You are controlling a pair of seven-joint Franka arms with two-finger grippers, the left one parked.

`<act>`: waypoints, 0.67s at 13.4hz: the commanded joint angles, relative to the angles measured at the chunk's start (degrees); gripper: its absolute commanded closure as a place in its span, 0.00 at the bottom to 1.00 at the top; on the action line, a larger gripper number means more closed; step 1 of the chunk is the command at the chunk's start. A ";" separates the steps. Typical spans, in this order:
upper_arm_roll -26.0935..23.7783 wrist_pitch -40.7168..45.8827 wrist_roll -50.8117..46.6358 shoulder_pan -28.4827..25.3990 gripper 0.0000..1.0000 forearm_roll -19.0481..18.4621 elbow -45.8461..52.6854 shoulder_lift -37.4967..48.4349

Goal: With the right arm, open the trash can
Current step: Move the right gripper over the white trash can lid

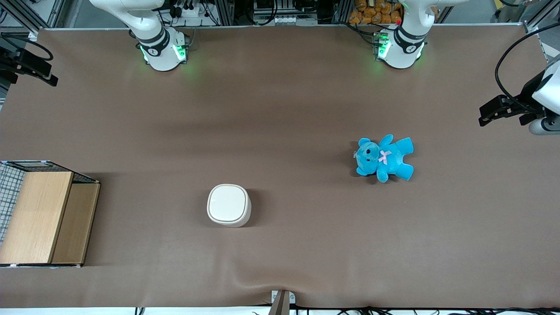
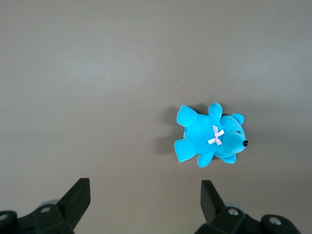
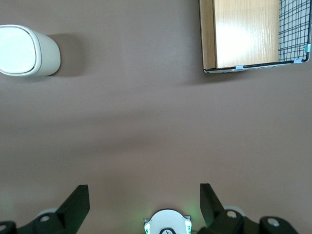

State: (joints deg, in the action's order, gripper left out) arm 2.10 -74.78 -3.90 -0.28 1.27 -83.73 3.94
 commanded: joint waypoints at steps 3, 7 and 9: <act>-0.70 -0.36 0.47 0.80 0.00 -0.57 -0.47 -0.33; -2.36 -3.79 -0.23 -1.82 0.00 2.41 -0.20 -5.95; -2.28 -5.63 -1.54 -4.64 0.00 4.44 0.32 -9.29</act>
State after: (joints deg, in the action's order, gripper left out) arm -0.01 -79.26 -4.17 -2.79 4.23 -84.53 -2.27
